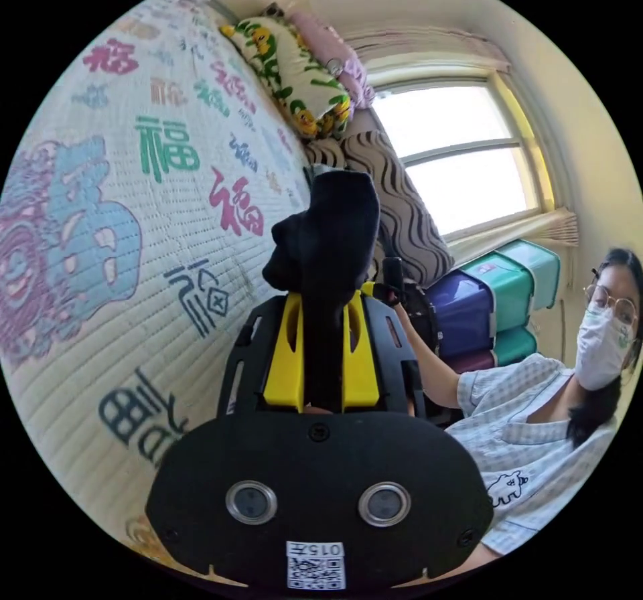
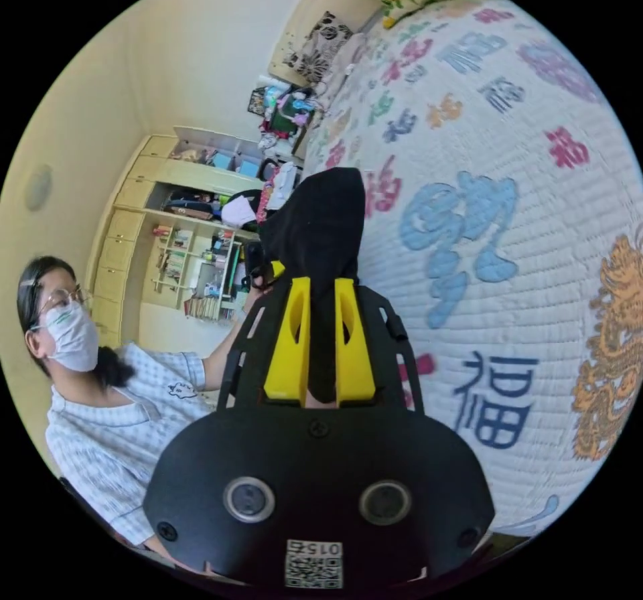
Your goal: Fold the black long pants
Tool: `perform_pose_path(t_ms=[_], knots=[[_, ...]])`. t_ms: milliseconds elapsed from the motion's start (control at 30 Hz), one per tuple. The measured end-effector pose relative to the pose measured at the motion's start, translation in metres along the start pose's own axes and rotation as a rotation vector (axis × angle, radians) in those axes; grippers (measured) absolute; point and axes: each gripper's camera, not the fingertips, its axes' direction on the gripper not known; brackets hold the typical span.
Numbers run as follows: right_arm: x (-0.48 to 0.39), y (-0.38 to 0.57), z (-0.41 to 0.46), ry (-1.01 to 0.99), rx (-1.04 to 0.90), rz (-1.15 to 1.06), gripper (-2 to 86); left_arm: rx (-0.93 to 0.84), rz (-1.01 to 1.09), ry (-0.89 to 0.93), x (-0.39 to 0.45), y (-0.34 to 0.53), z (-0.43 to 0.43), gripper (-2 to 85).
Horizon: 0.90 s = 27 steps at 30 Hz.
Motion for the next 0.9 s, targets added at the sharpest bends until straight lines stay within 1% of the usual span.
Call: perform_pose_path(t_ms=[67,100,167,200,267,300,367,400,467,533,600,667,700,767,833,900], knots=[[-0.053,0.001,0.037,-0.031,-0.046,-0.099,6.3,0.073,0.034,-0.007,0.043,0.016,-0.08,8.4],[-0.067,0.001,0.05,-0.041,-0.062,-0.122,6.4,0.09,0.043,-0.018,0.054,0.022,-0.103,8.4],[-0.12,0.002,0.111,-0.106,-0.133,-0.206,6.4,0.154,0.069,-0.082,0.097,0.048,-0.202,8.4],[-0.133,0.002,0.128,-0.127,-0.152,-0.223,6.4,0.17,0.07,-0.103,0.108,0.055,-0.228,8.4],[-0.178,0.005,0.204,-0.21,-0.228,-0.274,6.4,0.223,0.055,-0.193,0.146,0.087,-0.327,8.4],[-0.187,0.006,0.223,-0.227,-0.249,-0.278,6.4,0.23,0.049,-0.223,0.155,0.095,-0.35,8.4],[-0.22,0.013,0.299,-0.273,-0.317,-0.284,6.3,0.256,-0.006,-0.332,0.182,0.123,-0.43,8.5],[-0.227,0.015,0.317,-0.283,-0.331,-0.277,6.3,0.26,-0.021,-0.351,0.186,0.129,-0.447,8.5],[-0.245,0.025,0.382,-0.32,-0.38,-0.225,6.3,0.273,-0.092,-0.403,0.189,0.149,-0.504,8.6],[-0.254,0.032,0.424,-0.299,-0.41,-0.19,6.3,0.272,-0.157,-0.413,0.174,0.159,-0.534,8.6],[-0.258,0.041,0.461,-0.223,-0.435,-0.157,6.3,0.262,-0.241,-0.41,0.144,0.166,-0.552,8.7],[-0.258,0.054,0.506,-0.032,-0.462,-0.115,6.4,0.236,-0.376,-0.421,0.093,0.175,-0.557,8.8],[-0.257,0.059,0.517,0.027,-0.473,-0.114,6.4,0.229,-0.41,-0.441,0.081,0.176,-0.553,8.8],[-0.255,0.075,0.555,0.255,-0.571,-0.122,6.3,0.131,-0.51,-0.542,0.041,0.176,-0.527,9.4],[-0.258,0.084,0.566,0.314,-0.588,-0.143,6.0,0.109,-0.513,-0.546,0.028,0.176,-0.513,10.1],[-0.263,0.085,0.565,0.279,-0.568,-0.145,5.4,0.139,-0.487,-0.507,0.03,0.178,-0.51,10.4]])
